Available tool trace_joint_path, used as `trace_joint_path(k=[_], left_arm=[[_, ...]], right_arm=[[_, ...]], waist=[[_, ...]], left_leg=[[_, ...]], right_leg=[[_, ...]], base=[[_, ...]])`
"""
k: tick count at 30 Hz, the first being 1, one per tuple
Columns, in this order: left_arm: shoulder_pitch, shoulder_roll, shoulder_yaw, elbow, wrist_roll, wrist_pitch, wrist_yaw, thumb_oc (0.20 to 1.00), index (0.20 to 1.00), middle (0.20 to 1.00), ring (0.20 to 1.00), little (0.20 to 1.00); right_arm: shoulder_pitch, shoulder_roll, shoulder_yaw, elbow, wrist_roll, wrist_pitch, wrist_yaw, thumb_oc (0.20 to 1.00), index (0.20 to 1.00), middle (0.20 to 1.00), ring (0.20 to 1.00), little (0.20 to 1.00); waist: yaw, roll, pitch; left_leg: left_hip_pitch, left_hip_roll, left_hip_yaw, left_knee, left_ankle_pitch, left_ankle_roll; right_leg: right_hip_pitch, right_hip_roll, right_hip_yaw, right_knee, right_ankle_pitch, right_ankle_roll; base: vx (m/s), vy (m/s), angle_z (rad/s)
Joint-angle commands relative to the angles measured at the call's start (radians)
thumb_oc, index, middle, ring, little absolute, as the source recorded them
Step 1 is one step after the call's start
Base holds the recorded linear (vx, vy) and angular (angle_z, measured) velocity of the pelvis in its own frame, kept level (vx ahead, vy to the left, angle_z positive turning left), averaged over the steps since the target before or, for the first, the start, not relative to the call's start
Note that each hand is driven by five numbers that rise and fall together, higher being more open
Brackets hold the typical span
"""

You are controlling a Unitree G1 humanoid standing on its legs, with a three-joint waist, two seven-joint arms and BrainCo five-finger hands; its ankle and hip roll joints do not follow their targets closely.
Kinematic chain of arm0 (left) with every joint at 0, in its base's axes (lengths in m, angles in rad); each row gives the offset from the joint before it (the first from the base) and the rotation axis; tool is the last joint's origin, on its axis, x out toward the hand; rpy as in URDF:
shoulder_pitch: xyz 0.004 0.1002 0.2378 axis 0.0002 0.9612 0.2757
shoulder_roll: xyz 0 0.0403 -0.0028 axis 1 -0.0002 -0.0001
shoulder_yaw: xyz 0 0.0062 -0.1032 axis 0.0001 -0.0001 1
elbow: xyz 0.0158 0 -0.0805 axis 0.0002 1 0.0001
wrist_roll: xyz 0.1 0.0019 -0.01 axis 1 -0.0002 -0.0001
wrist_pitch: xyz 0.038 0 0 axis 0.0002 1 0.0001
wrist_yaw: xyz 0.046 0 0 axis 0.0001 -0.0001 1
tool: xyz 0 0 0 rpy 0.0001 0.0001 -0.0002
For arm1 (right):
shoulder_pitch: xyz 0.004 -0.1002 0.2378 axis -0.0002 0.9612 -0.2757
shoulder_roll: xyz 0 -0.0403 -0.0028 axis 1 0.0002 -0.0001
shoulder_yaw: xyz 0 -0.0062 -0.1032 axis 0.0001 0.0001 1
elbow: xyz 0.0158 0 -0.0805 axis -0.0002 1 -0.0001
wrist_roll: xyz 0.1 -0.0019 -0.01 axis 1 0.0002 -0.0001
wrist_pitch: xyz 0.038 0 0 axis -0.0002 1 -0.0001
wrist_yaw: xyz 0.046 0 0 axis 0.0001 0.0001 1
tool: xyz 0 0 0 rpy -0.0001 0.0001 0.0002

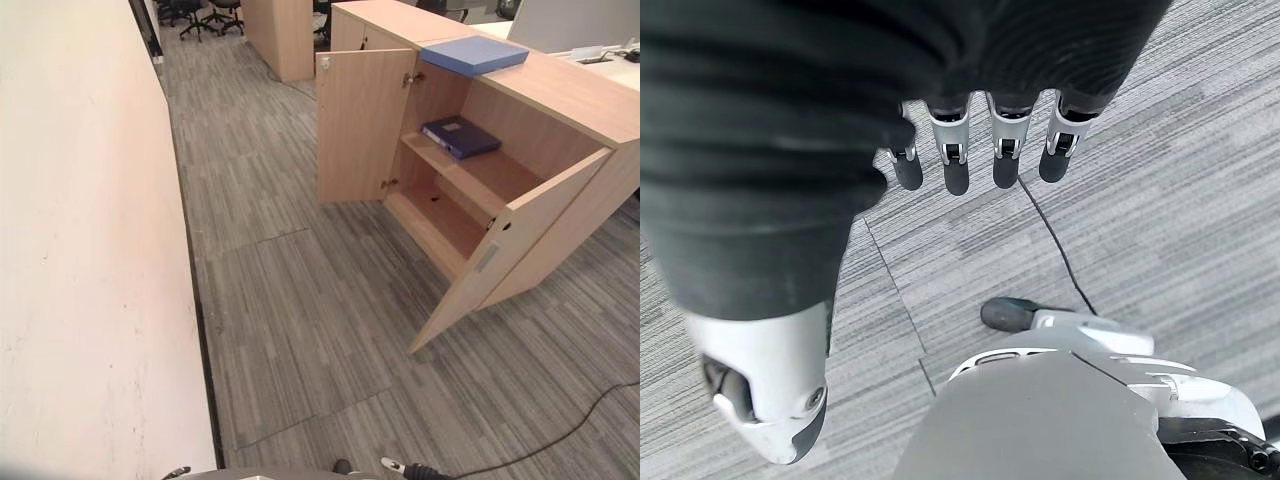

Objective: Put the empty folder in the office cabinet

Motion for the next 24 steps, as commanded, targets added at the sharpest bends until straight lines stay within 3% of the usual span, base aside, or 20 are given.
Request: trace_joint_path(k=[1,24], left_arm=[[-0.040,-0.020,0.014,0.062,0.022,-0.010,0.005,1.000,1.000,1.000,1.000,1.000],[-0.040,-0.018,0.006,0.053,0.013,-0.011,-0.002,1.000,1.000,1.000,1.000,1.000]], right_arm=[[-0.031,0.004,0.027,0.042,-0.006,-0.025,-0.003,1.000,1.000,1.000,1.000,1.000],[-0.021,0.012,0.040,0.040,-0.013,-0.026,0.000,1.000,1.000,1.000,1.000,1.000]], waist=[[-0.005,-0.036,-0.019],[-0.013,-0.037,-0.009]], left_leg=[[-0.027,0.007,-0.072,-0.047,-0.025,-0.047],[-0.037,0.011,-0.071,-0.047,-0.023,-0.046]], right_leg=[[0.044,-0.076,0.005,0.007,-0.021,0.102],[0.025,-0.071,0.014,0.007,-0.013,0.097]], base=[[-0.03,-0.010,0.00],[0.00,-0.001,0.00]])
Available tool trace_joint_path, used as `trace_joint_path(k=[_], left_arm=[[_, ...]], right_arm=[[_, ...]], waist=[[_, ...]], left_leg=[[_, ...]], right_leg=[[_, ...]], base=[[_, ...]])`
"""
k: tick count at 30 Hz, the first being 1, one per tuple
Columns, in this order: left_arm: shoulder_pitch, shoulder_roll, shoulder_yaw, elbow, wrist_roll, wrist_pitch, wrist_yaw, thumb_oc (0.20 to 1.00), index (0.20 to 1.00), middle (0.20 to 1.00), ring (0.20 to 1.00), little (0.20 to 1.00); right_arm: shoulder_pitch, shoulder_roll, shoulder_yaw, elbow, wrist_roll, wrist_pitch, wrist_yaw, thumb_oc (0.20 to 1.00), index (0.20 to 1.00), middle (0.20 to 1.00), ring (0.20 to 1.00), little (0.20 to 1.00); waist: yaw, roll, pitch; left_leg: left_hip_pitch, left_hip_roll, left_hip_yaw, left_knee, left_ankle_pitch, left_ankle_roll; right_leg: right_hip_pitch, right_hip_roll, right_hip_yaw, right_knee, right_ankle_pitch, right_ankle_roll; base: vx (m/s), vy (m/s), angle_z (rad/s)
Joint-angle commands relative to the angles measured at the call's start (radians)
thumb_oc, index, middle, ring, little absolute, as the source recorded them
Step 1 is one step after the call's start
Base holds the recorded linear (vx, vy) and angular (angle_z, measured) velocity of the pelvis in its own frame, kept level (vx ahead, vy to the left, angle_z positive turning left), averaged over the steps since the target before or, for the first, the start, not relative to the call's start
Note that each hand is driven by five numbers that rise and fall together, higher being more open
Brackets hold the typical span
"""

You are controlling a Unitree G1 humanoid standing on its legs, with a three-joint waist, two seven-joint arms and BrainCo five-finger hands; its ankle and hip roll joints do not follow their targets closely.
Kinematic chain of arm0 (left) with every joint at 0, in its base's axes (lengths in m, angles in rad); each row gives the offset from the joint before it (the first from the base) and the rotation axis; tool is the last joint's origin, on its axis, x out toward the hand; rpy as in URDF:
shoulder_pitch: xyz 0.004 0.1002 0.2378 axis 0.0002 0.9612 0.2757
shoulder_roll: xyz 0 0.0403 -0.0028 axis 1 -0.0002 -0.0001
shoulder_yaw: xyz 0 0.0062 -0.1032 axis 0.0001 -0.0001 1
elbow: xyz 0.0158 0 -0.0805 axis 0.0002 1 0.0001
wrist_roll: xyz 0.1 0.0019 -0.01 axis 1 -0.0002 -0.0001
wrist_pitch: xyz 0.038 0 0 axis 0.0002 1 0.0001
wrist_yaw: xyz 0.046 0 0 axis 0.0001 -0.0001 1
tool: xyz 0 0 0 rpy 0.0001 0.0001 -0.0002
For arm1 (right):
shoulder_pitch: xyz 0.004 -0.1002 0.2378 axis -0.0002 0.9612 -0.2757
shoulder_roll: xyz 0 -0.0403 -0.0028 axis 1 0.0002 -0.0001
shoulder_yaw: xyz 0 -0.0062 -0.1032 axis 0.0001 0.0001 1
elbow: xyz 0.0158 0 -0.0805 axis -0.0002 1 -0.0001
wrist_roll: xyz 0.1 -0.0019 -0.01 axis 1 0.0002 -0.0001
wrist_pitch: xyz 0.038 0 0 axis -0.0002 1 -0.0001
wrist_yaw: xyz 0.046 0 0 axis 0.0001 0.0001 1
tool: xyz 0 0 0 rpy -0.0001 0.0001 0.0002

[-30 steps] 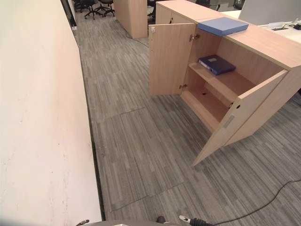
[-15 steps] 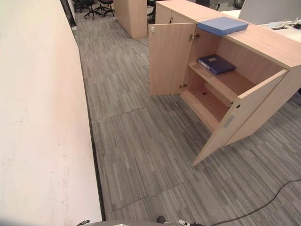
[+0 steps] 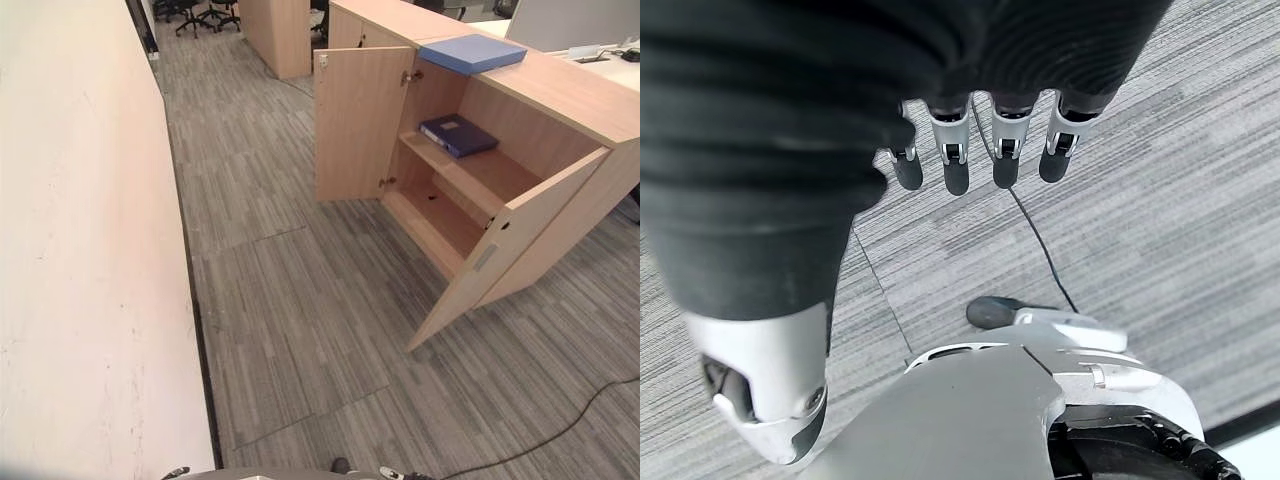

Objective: Put the empty folder in the office cabinet

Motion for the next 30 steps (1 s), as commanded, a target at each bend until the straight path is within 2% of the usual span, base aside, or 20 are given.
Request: trace_joint_path(k=[1,13,14,16,17,19,21,22,24,26,27,28,29,30], left_arm=[[-0.041,-0.020,0.009,0.053,0.013,-0.010,-0.004,1.000,1.000,1.000,1.000,1.000],[-0.051,0.007,0.012,0.056,0.020,-0.005,-0.006,1.000,1.000,1.000,1.000,1.000],[-0.055,0.010,0.012,0.056,0.017,-0.005,-0.008,1.000,1.000,1.000,1.000,1.000],[-0.076,0.019,0.014,0.047,0.003,-0.007,-0.013,1.000,1.000,1.000,1.000,1.000],[-0.084,0.021,0.022,0.038,-0.020,-0.005,-0.015,1.000,1.000,1.000,1.000,1.000],[-0.085,0.020,0.056,0.033,-0.081,-0.011,-0.003,1.000,1.000,1.000,1.000,1.000],[-0.080,0.018,0.095,0.037,-0.135,-0.016,0.011,1.000,1.000,1.000,1.000,1.000],[-0.073,0.015,0.105,0.037,-0.153,-0.019,0.013,1.000,1.000,1.000,1.000,1.000],[-0.065,0.008,0.109,0.036,-0.162,-0.022,0.017,1.000,1.000,1.000,1.000,1.000],[-0.063,-0.002,0.103,0.039,-0.166,-0.021,0.020,1.000,1.000,1.000,1.000,1.000],[-0.063,-0.002,0.103,0.039,-0.166,-0.021,0.020,1.000,1.000,1.000,1.000,1.000],[-0.061,-0.013,0.096,0.054,-0.154,-0.016,0.015,1.000,1.000,1.000,1.000,1.000],[-0.061,-0.016,0.095,0.052,-0.151,-0.017,0.016,1.000,1.000,1.000,1.000,1.000],[-0.058,-0.017,0.099,0.051,-0.150,-0.017,0.013,1.000,1.000,1.000,1.000,1.000]], right_arm=[[-0.047,0.004,0.039,0.044,-0.007,-0.019,0.000,1.000,1.000,1.000,1.000,1.000],[-0.065,-0.023,0.038,0.035,-0.002,-0.017,0.028,1.000,1.000,1.000,1.000,1.000],[-0.069,-0.026,0.036,0.035,0.000,-0.017,0.029,1.000,1.000,1.000,1.000,1.000],[-0.085,-0.041,0.021,0.041,0.013,-0.020,0.029,1.000,1.000,1.000,1.000,1.000],[-0.099,-0.048,0.012,0.045,0.022,-0.016,0.025,1.000,1.000,1.000,1.000,1.000],[-0.108,-0.061,-0.007,0.058,0.047,-0.011,0.014,1.000,1.000,1.000,1.000,1.000],[-0.102,-0.066,-0.024,0.065,0.068,-0.009,0.013,1.000,1.000,1.000,1.000,1.000],[-0.093,-0.066,-0.028,0.066,0.071,-0.008,0.014,1.000,1.000,1.000,1.000,1.000],[-0.075,-0.069,-0.032,0.070,0.060,-0.008,0.012,1.000,1.000,1.000,1.000,1.000],[-0.063,-0.074,-0.033,0.079,0.042,-0.006,0.007,1.000,1.000,1.000,1.000,1.000],[-0.063,-0.074,-0.033,0.078,0.042,-0.006,0.007,1.000,1.000,1.000,1.000,1.000],[-0.047,-0.074,-0.049,0.094,0.028,-0.008,0.009,1.000,1.000,1.000,1.000,1.000],[-0.047,-0.070,-0.060,0.093,0.035,-0.005,0.009,1.000,1.000,1.000,1.000,1.000],[-0.043,-0.066,-0.062,0.092,0.037,-0.005,0.013,1.000,1.000,1.000,1.000,1.000]], waist=[[-0.013,-0.026,-0.013],[-0.023,-0.006,0.022],[-0.022,-0.008,0.034],[-0.020,-0.028,0.083],[-0.015,-0.029,0.098],[-0.004,-0.031,0.109],[0.003,-0.038,0.098],[0.010,-0.038,0.093],[0.020,-0.020,0.077],[0.031,-0.006,0.072],[0.032,-0.007,0.073],[0.027,0.015,0.047],[0.027,0.019,0.035],[0.029,0.018,0.024]], left_leg=[[-0.037,0.011,-0.078,-0.043,-0.023,-0.046],[-0.053,0.024,-0.060,-0.043,-0.009,-0.045],[-0.071,0.027,-0.048,-0.009,-0.005,-0.048],[-0.219,0.024,-0.004,0.235,-0.034,-0.092],[-0.306,0.038,0.001,0.360,-0.004,-0.110],[-0.390,0.057,0.009,0.482,0.050,-0.116],[-0.420,0.088,0.031,0.421,0.048,-0.107],[-0.415,0.104,0.033,0.334,0.066,-0.106],[-0.401,0.131,0.014,0.153,0.123,-0.110],[-0.396,0.140,-0.015,0.014,0.160,-0.118],[-0.391,0.138,-0.014,0.008,0.163,-0.118],[-0.371,0.147,-0.008,-0.043,0.176,-0.128],[-0.365,0.140,-0.005,-0.043,0.201,-0.128],[-0.356,0.125,-0.008,-0.043,0.198,-0.119]], right_leg=[[0.030,-0.072,0.005,0.007,-0.013,0.097],[0.008,-0.068,0.011,0.027,-0.019,0.087],[0.001,-0.072,0.014,0.041,-0.027,0.082],[-0.009,-0.099,-0.003,0.071,-0.046,0.061],[-0.018,-0.101,-0.015,0.078,-0.052,0.051],[-0.013,-0.099,-0.023,0.070,-0.063,0.036],[0.011,-0.107,-0.031,0.054,-0.076,0.043],[0.028,-0.109,-0.031,0.043,-0.082,0.051],[0.054,-0.102,-0.027,0.025,-0.095,0.066],[0.083,-0.105,-0.012,0.020,-0.119,0.077],[0.085,-0.107,-0.012,0.020,-0.120,0.077],[0.114,-0.108,-0.013,0.016,-0.136,0.091],[0.117,-0.118,-0.010,0.018,-0.134,0.099],[0.112,-0.136,-0.006,0.027,-0.135,0.106]], base=[[0.00,0.000,0.00],[0.00,-0.053,-0.04],[-0.08,-0.074,-0.04],[-0.16,-0.096,0.02],[-0.11,-0.105,0.19],[0.04,-0.054,0.17],[0.23,0.033,-0.01],[0.29,0.090,0.01],[0.34,0.157,0.03],[0.29,0.173,0.08],[0.36,0.244,0.05],[0.37,0.270,-0.11],[0.46,0.384,-0.22],[0.30,0.326,-0.18]])
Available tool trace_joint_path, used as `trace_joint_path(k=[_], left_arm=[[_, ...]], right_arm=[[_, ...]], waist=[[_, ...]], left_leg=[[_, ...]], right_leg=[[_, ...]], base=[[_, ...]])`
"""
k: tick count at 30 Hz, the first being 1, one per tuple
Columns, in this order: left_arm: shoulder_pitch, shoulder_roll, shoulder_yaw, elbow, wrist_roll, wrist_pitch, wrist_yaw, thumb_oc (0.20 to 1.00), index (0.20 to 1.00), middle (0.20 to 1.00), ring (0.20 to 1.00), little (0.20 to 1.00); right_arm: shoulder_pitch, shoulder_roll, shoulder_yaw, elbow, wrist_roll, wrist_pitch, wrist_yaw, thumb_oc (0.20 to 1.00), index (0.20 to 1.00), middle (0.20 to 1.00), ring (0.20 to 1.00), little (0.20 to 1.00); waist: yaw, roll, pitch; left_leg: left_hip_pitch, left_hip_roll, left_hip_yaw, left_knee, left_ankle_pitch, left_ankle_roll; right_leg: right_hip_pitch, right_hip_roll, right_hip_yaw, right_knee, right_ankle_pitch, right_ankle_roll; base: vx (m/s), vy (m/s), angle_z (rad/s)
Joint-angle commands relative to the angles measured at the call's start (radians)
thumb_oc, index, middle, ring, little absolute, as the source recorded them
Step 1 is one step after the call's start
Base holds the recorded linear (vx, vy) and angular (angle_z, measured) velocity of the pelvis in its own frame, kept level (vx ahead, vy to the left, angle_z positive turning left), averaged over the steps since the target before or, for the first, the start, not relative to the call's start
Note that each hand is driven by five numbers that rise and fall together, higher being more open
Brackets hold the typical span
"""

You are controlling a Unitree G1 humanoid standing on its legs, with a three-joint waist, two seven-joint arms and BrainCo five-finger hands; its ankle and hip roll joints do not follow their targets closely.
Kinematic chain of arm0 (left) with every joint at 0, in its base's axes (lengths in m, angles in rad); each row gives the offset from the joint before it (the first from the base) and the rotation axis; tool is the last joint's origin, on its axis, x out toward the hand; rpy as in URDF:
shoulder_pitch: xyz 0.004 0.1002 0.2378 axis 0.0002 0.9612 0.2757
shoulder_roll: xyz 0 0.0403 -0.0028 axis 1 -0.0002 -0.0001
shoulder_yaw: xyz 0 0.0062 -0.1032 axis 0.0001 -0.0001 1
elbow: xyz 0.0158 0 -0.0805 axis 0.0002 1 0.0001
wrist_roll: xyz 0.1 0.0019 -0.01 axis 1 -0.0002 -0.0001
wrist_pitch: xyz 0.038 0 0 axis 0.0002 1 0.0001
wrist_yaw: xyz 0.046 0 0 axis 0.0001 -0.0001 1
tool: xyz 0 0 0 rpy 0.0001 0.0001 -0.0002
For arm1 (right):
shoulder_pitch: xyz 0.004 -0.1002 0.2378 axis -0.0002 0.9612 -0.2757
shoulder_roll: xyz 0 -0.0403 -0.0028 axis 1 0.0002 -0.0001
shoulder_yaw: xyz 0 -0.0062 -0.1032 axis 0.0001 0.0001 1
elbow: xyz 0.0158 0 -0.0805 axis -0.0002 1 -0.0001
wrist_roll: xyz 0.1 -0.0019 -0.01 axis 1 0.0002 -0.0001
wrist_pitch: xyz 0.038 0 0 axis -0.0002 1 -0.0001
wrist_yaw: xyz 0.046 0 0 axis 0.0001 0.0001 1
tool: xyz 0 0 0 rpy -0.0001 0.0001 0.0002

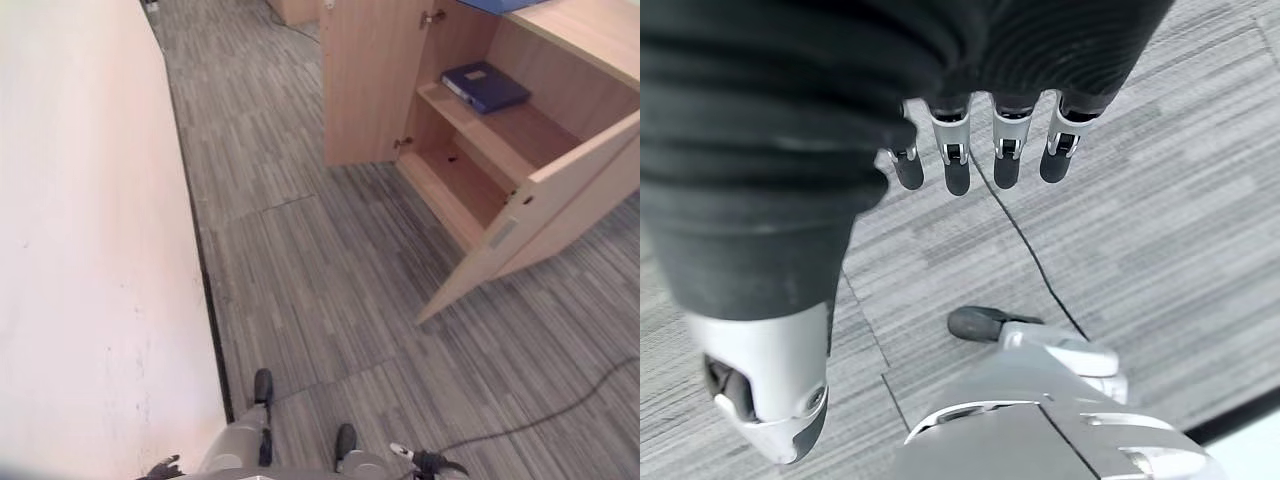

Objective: Put the empty folder in the office cabinet

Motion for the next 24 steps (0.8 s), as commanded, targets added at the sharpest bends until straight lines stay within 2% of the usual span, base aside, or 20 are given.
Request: trace_joint_path(k=[1,4,6,7,8,9,10,11,12,13,14,15,16,17,18,19,20,22,24], left_arm=[[0.011,0.014,-0.017,0.006,-0.019,-0.019,0.001,1.000,1.000,1.000,1.000,1.000],[0.013,0.022,-0.007,-0.003,-0.020,-0.023,-0.001,1.000,1.000,1.000,1.000,1.000],[0.014,0.030,-0.004,-0.011,-0.016,-0.021,0.002,1.000,1.000,1.000,1.000,1.000],[0.014,0.030,-0.004,-0.011,-0.016,-0.021,0.002,1.000,1.000,1.000,1.000,1.000],[0.017,0.040,-0.009,-0.018,-0.004,-0.017,-0.001,1.000,1.000,1.000,1.000,1.000],[0.018,0.046,-0.012,-0.020,0.002,-0.016,-0.002,1.000,1.000,1.000,1.000,1.000],[0.018,0.051,-0.016,-0.020,0.009,-0.015,-0.002,1.000,1.000,1.000,1.000,1.000],[0.015,0.054,-0.020,-0.022,0.017,-0.017,-0.002,1.000,1.000,1.000,1.000,1.000],[0.008,0.054,-0.024,-0.028,0.010,-0.020,-0.001,1.000,1.000,1.000,1.000,1.000],[0.007,0.053,-0.023,-0.028,0.010,-0.020,-0.001,1.000,1.000,1.000,1.000,1.000],[0.003,0.050,-0.022,-0.030,0.002,-0.020,-0.001,1.000,1.000,1.000,1.000,1.000],[0.002,0.046,-0.021,-0.028,-0.005,-0.020,-0.002,1.000,1.000,1.000,1.000,1.000],[0.004,0.043,-0.021,-0.027,-0.006,-0.019,-0.003,1.000,1.000,1.000,1.000,1.000],[0.004,0.043,-0.021,-0.027,-0.006,-0.019,-0.003,1.000,1.000,1.000,1.000,1.000],[0.003,0.039,-0.028,-0.022,0.006,-0.017,-0.007,1.000,1.000,1.000,1.000,1.000],[0.002,0.038,-0.030,-0.021,0.013,-0.018,-0.010,1.000,1.000,1.000,1.000,1.000],[0.002,0.038,-0.030,-0.021,0.013,-0.018,-0.010,1.000,1.000,1.000,1.000,1.000],[0.004,0.033,-0.023,-0.002,0.027,-0.016,-0.021,1.000,1.000,1.000,1.000,1.000],[0.007,0.032,-0.019,0.004,0.028,-0.015,-0.023,1.000,1.000,1.000,1.000,1.000]], right_arm=[[0.013,0.007,-0.011,0.032,0.009,-0.007,-0.001,1.000,1.000,1.000,1.000,1.000],[0.016,0.024,-0.001,0.022,-0.006,-0.006,0.012,1.000,1.000,1.000,1.000,1.000],[0.008,0.024,0.014,0.007,-0.024,-0.004,0.013,1.000,1.000,1.000,1.000,1.000],[0.008,0.024,0.014,0.007,-0.024,-0.004,0.013,1.000,1.000,1.000,1.000,1.000],[-0.004,0.022,0.027,-0.027,-0.023,-0.008,0.010,1.000,1.000,1.000,1.000,1.000],[-0.011,0.023,0.032,-0.047,-0.021,-0.010,0.008,1.000,1.000,1.000,1.000,1.000],[-0.018,0.023,0.039,-0.062,-0.020,-0.013,0.004,1.000,1.000,1.000,1.000,1.000],[-0.026,0.024,0.041,-0.071,-0.015,-0.017,0.002,1.000,1.000,1.000,1.000,1.000],[-0.033,0.027,0.042,-0.085,-0.007,-0.024,0.002,1.000,1.000,1.000,1.000,1.000],[-0.034,0.027,0.042,-0.085,-0.007,-0.024,0.002,1.000,1.000,1.000,1.000,1.000],[-0.037,0.032,0.048,-0.090,-0.007,-0.023,0.002,1.000,1.000,1.000,1.000,1.000],[-0.037,0.039,0.064,-0.093,-0.017,-0.024,0.002,1.000,1.000,1.000,1.000,1.000],[-0.038,0.044,0.070,-0.092,-0.018,-0.023,0.002,1.000,1.000,1.000,1.000,1.000],[-0.038,0.044,0.070,-0.092,-0.018,-0.023,0.002,1.000,1.000,1.000,1.000,1.000],[-0.036,0.053,0.088,-0.092,-0.023,-0.023,-0.001,1.000,1.000,1.000,1.000,1.000],[-0.037,0.054,0.091,-0.093,-0.021,-0.023,-0.002,1.000,1.000,1.000,1.000,1.000],[-0.038,0.054,0.091,-0.093,-0.021,-0.023,-0.002,1.000,1.000,1.000,1.000,1.000],[-0.029,0.062,0.088,-0.097,-0.006,-0.026,0.001,1.000,1.000,1.000,1.000,1.000],[-0.025,0.064,0.089,-0.097,-0.007,-0.026,0.003,1.000,1.000,1.000,1.000,1.000]], waist=[[0.002,-0.019,-0.082],[0.020,-0.028,-0.103],[0.028,-0.029,-0.098],[0.028,-0.029,-0.098],[0.029,-0.025,-0.086],[0.028,-0.026,-0.076],[0.024,-0.035,-0.066],[0.020,-0.033,-0.057],[0.001,-0.018,-0.034],[0.001,-0.016,-0.032],[-0.012,-0.009,-0.019],[-0.024,-0.009,-0.009],[-0.029,-0.014,-0.001],[-0.029,-0.014,-0.001],[-0.042,-0.033,0.009],[-0.047,-0.043,0.012],[-0.048,-0.043,0.010],[-0.071,-0.076,0.012],[-0.074,-0.081,0.012]], left_leg=[[-0.004,-0.082,0.009,0.017,0.077,0.062],[0.045,-0.142,0.028,0.017,0.028,0.108],[0.086,-0.175,0.050,0.017,-0.006,0.137],[0.086,-0.175,0.050,0.017,-0.006,0.137],[0.130,-0.208,0.058,0.017,-0.040,0.159],[0.155,-0.220,0.066,0.017,-0.058,0.169],[0.184,-0.231,0.061,0.017,-0.090,0.169],[0.201,-0.225,0.062,0.017,-0.101,0.169],[0.224,-0.206,0.048,0.017,-0.099,0.165],[0.225,-0.203,0.047,0.017,-0.100,0.163],[0.225,-0.199,0.042,0.017,-0.079,0.168],[0.243,-0.197,0.029,0.017,-0.084,0.165],[0.260,-0.198,0.019,0.017,-0.089,0.163],[0.260,-0.198,0.019,0.017,-0.089,0.163],[0.288,-0.208,-0.007,0.017,-0.105,0.156],[0.300,-0.214,-0.021,0.017,-0.113,0.153],[0.297,-0.215,-0.022,0.017,-0.111,0.153],[0.348,-0.240,-0.089,0.017,-0.150,0.153],[0.361,-0.243,-0.100,0.017,-0.161,0.154]], right_leg=[[0.083,-0.122,0.003,0.046,-0.091,0.123],[0.044,-0.205,-0.008,0.161,-0.076,0.159],[-0.020,-0.271,-0.034,0.316,0.015,0.173],[-0.020,-0.271,-0.034,0.316,0.015,0.173],[-0.061,-0.346,-0.100,0.474,0.101,0.158],[-0.080,-0.383,-0.142,0.535,0.147,0.161],[-0.095,-0.413,-0.161,0.583,0.161,0.180],[-0.117,-0.413,-0.186,0.592,0.163,0.177],[-0.178,-0.355,-0.198,0.560,0.105,0.158],[-0.176,-0.352,-0.200,0.559,0.104,0.156],[-0.207,-0.316,-0.214,0.510,0.112,0.138],[-0.232,-0.266,-0.206,0.456,0.100,0.132],[-0.239,-0.239,-0.194,0.411,0.101,0.135],[-0.239,-0.239,-0.194,0.410,0.101,0.135],[-0.259,-0.170,-0.161,0.282,0.109,0.137],[-0.271,-0.145,-0.142,0.227,0.126,0.142],[-0.271,-0.146,-0.144,0.222,0.130,0.142],[-0.315,-0.091,-0.074,0.077,0.209,0.163],[-0.318,-0.085,-0.074,0.060,0.226,0.166]], base=[[0.27,0.341,-0.18],[0.26,0.349,-0.43],[0.15,0.268,-0.53],[0.16,0.370,-0.32],[0.18,0.362,0.07],[0.30,0.431,0.46],[0.24,0.220,0.52],[0.28,0.138,0.59],[0.16,0.061,0.31],[0.09,0.023,0.25],[0.06,-0.015,0.34],[0.10,-0.036,0.52],[0.11,-0.041,0.55],[0.18,-0.095,0.43],[0.20,-0.093,0.52],[0.20,-0.092,0.32],[0.15,-0.061,0.30],[0.32,-0.102,0.35],[0.25,-0.075,0.70]])
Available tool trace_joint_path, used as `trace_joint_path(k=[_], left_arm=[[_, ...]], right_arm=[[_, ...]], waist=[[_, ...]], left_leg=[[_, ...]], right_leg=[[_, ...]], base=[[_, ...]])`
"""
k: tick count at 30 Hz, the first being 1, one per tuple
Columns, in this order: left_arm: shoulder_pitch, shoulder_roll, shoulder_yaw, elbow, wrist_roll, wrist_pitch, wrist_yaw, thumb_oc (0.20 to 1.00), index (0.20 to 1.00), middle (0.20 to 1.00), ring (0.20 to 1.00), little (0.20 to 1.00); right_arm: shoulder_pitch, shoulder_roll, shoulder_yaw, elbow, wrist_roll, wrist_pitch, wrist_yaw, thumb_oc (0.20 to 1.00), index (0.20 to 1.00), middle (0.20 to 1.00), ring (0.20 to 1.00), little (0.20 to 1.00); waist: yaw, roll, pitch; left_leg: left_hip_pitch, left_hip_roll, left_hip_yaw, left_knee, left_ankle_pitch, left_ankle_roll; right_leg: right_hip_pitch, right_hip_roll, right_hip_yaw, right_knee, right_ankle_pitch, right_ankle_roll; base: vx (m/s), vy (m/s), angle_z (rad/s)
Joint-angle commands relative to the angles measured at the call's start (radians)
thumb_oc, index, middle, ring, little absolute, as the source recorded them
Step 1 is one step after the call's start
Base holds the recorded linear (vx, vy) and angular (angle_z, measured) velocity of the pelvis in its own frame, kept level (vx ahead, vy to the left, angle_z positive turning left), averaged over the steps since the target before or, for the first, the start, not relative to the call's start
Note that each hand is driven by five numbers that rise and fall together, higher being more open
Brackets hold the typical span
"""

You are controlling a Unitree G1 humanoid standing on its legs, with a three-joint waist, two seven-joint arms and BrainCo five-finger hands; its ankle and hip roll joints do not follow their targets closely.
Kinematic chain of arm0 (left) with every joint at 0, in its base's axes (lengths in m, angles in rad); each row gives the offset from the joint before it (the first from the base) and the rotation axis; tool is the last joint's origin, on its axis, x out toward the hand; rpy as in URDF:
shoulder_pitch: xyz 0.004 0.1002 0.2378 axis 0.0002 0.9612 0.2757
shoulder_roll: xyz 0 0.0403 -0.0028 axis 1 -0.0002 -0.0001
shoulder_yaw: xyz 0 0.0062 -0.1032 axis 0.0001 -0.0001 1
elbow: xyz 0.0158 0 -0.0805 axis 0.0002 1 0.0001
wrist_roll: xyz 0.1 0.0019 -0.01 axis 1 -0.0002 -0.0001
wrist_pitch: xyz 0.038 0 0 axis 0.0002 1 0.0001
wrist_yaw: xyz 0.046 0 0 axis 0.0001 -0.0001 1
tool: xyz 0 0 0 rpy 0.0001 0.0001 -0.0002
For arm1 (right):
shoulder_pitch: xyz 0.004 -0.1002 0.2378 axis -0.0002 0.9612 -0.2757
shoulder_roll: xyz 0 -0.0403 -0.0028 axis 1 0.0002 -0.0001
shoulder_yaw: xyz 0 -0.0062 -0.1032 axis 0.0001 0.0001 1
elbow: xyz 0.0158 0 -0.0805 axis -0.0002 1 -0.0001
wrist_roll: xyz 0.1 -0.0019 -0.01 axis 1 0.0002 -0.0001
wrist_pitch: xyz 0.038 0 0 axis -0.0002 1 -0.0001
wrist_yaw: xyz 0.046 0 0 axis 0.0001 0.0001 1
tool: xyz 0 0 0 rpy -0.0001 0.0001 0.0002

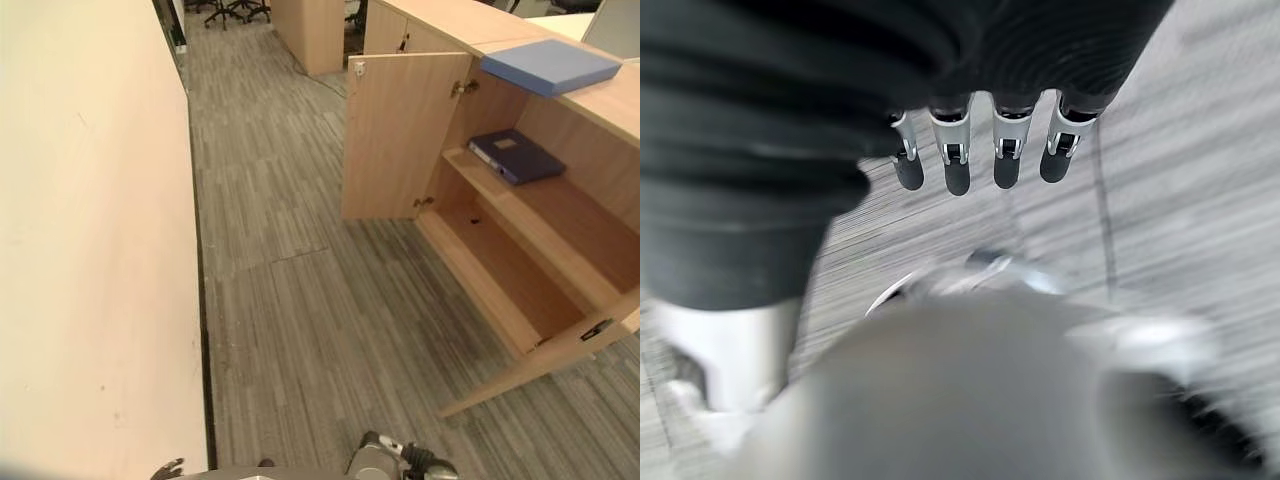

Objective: Put the empty folder in the office cabinet

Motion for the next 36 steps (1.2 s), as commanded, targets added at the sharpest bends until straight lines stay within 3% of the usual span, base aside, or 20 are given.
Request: trace_joint_path(k=[1,5,9,10,11,12,14,16,18,19,20,21,22,23,24,28,30,33,36], left_arm=[[-0.012,-0.002,0.019,0.021,0.044,0.000,-0.024,1.000,1.000,1.000,1.000,1.000],[0.016,-0.010,0.041,0.047,0.051,0.006,-0.030,1.000,1.000,1.000,1.000,1.000],[0.030,-0.015,0.041,0.051,0.039,0.010,-0.030,1.000,1.000,1.000,1.000,1.000],[0.023,-0.012,0.032,0.042,0.036,0.008,-0.027,1.000,1.000,1.000,1.000,1.000],[0.023,-0.011,0.032,0.042,0.036,0.008,-0.027,1.000,1.000,1.000,1.000,1.000],[0.017,-0.009,0.026,0.038,0.031,0.007,-0.025,1.000,1.000,1.000,1.000,1.000],[0.001,-0.006,0.019,0.021,0.014,0.008,-0.018,1.000,1.000,1.000,1.000,1.000],[-0.021,0.001,0.007,-0.007,0.007,0.006,-0.005,1.000,1.000,1.000,1.000,1.000],[-0.031,-0.001,-0.004,-0.027,0.009,0.004,0.004,1.000,1.000,1.000,1.000,1.000],[-0.031,-0.001,-0.004,-0.027,0.009,0.004,0.004,1.000,1.000,1.000,1.000,1.000],[-0.030,-0.005,-0.008,-0.033,0.013,0.002,0.011,1.000,1.000,1.000,1.000,1.000],[-0.028,-0.007,-0.008,-0.030,0.013,0.001,0.013,1.000,1.000,1.000,1.000,1.000],[-0.015,-0.013,-0.001,-0.021,0.003,0.004,0.011,1.000,1.000,1.000,1.000,1.000],[-0.015,-0.013,-0.001,-0.021,0.003,0.004,0.011,1.000,1.000,1.000,1.000,1.000],[-0.008,-0.018,0.010,-0.011,-0.012,0.003,0.017,1.000,1.000,1.000,1.000,1.000],[-0.005,-0.024,0.015,0.006,-0.012,0.006,0.017,1.000,1.000,1.000,1.000,1.000],[0.012,-0.029,0.033,0.037,0.001,0.013,0.012,1.000,1.000,1.000,1.000,1.000],[0.022,-0.024,0.050,0.042,0.002,0.012,0.012,1.000,1.000,1.000,1.000,1.000],[0.028,-0.016,0.062,0.045,0.003,0.009,0.010,1.000,1.000,1.000,1.000,1.000]], right_arm=[[-0.069,0.023,-0.002,0.017,0.000,-0.003,0.002,1.000,1.000,1.000,1.000,1.000],[-0.054,0.021,0.004,0.022,-0.011,-0.003,0.004,1.000,1.000,1.000,1.000,1.000],[-0.052,0.016,0.013,0.022,-0.025,-0.003,0.005,1.000,1.000,1.000,1.000,1.000],[-0.047,0.013,0.014,0.026,-0.019,-0.002,0.004,1.000,1.000,1.000,1.000,1.000],[-0.047,0.014,0.014,0.026,-0.019,-0.002,0.004,1.000,1.000,1.000,1.000,1.000],[-0.047,0.013,0.014,0.029,-0.017,-0.003,0.004,1.000,1.000,1.000,1.000,1.000],[-0.054,0.013,0.021,0.035,-0.016,-0.002,0.000,1.000,1.000,1.000,1.000,1.000],[-0.066,0.011,0.032,0.040,-0.020,0.001,-0.007,1.000,1.000,1.000,1.000,1.000],[-0.072,0.004,0.035,0.057,-0.029,0.009,-0.016,1.000,1.000,1.000,1.000,1.000],[-0.072,0.004,0.035,0.057,-0.030,0.009,-0.016,1.000,1.000,1.000,1.000,1.000],[-0.071,0.000,0.038,0.067,-0.040,0.014,-0.023,1.000,1.000,1.000,1.000,1.000],[-0.069,-0.001,0.038,0.071,-0.044,0.014,-0.025,1.000,1.000,1.000,1.000,1.000],[-0.064,0.000,0.038,0.070,-0.054,0.011,-0.026,1.000,1.000,1.000,1.000,1.000],[-0.064,0.000,0.038,0.070,-0.054,0.011,-0.026,1.000,1.000,1.000,1.000,1.000],[-0.062,0.001,0.034,0.065,-0.057,0.008,-0.034,1.000,1.000,1.000,1.000,1.000],[-0.053,0.003,0.023,0.069,-0.061,0.007,-0.035,1.000,1.000,1.000,1.000,1.000],[-0.035,0.008,0.001,0.089,-0.058,0.006,-0.026,1.000,1.000,1.000,1.000,1.000],[-0.028,0.014,-0.008,0.090,-0.058,0.008,-0.020,1.000,1.000,1.000,1.000,1.000],[-0.015,0.026,-0.018,0.081,-0.046,0.010,0.000,1.000,1.000,1.000,1.000,1.000]], waist=[[-0.019,-0.020,0.048],[-0.017,-0.029,0.019],[-0.024,-0.012,-0.012],[-0.025,-0.010,-0.010],[-0.028,-0.013,-0.012],[-0.030,-0.014,-0.010],[-0.025,-0.027,0.011],[-0.011,-0.050,0.038],[0.006,-0.067,0.050],[0.008,-0.065,0.051],[0.033,-0.070,0.056],[0.040,-0.072,0.053],[0.058,-0.068,0.046],[0.056,-0.070,0.044],[0.072,-0.049,0.038],[0.084,-0.044,0.043],[0.090,-0.018,0.010],[0.093,-0.012,-0.015],[0.099,-0.014,-0.050]], left_leg=[[0.104,-0.165,-0.069,-0.197,0.019,0.036],[0.141,-0.163,-0.073,-0.197,-0.028,0.033],[0.195,-0.094,-0.069,-0.196,-0.060,0.011],[0.192,-0.060,-0.053,-0.115,-0.084,-0.013],[0.188,-0.063,-0.056,-0.115,-0.081,-0.012],[0.163,-0.047,-0.035,-0.029,-0.064,-0.033],[0.047,-0.029,0.001,0.238,0.022,-0.072],[-0.094,-0.020,0.019,0.498,0.115,-0.068],[-0.179,0.008,0.083,0.558,0.120,-0.037],[-0.180,0.011,0.084,0.563,0.116,-0.037],[-0.249,0.011,0.119,0.484,0.067,-0.012],[-0.267,0.009,0.117,0.414,0.063,-0.009],[-0.281,0.023,0.097,0.207,0.105,-0.024],[-0.280,0.020,0.097,0.200,0.110,-0.023],[-0.297,0.062,0.075,-0.009,0.204,-0.049],[-0.298,0.086,0.080,-0.142,0.248,-0.067],[-0.270,0.098,0.081,-0.197,0.278,-0.083],[-0.248,0.079,0.078,-0.197,0.293,-0.083],[-0.184,-0.007,0.090,-0.197,0.243,-0.032]], right_leg=[[-0.139,0.020,0.037,-0.239,0.251,0.005],[-0.096,0.014,0.013,-0.262,0.259,-0.005],[-0.083,0.039,0.007,-0.203,0.198,-0.031],[-0.055,0.055,0.013,-0.179,0.149,-0.052],[-0.058,0.051,0.012,-0.179,0.150,-0.051],[-0.039,0.057,0.011,-0.170,0.129,-0.064],[0.003,0.062,0.013,-0.160,0.099,-0.089],[0.028,0.060,0.005,-0.150,0.070,-0.123],[0.055,0.053,0.003,-0.147,0.043,-0.137],[0.055,0.055,0.004,-0.146,0.043,-0.137],[0.092,0.048,0.022,-0.152,0.027,-0.135],[0.103,0.045,0.032,-0.156,0.021,-0.129],[0.134,0.045,0.044,-0.176,0.011,-0.113],[0.132,0.043,0.043,-0.176,0.012,-0.113],[0.176,0.058,0.050,-0.197,-0.010,-0.102],[0.227,0.057,0.062,-0.215,-0.031,-0.091],[0.264,0.050,0.077,-0.222,-0.048,-0.071],[0.275,0.023,0.086,-0.219,-0.045,-0.058],[0.258,-0.067,0.102,-0.138,-0.022,-0.015]], base=[[0.26,-0.082,0.65],[0.25,-0.096,0.24],[0.39,-0.193,-0.01],[0.30,-0.189,0.07],[0.25,-0.190,0.17],[0.13,-0.124,0.37],[0.16,-0.205,0.42],[0.08,-0.217,0.20],[0.12,-0.144,0.01],[0.23,-0.044,-0.12],[0.23,0.031,0.07],[0.44,0.109,0.16],[0.29,0.106,0.00],[0.46,0.184,-0.24],[0.25,0.100,-0.25],[0.31,0.137,-0.24],[0.45,0.270,-0.47],[0.34,0.264,-0.32],[0.35,0.359,-0.13]])
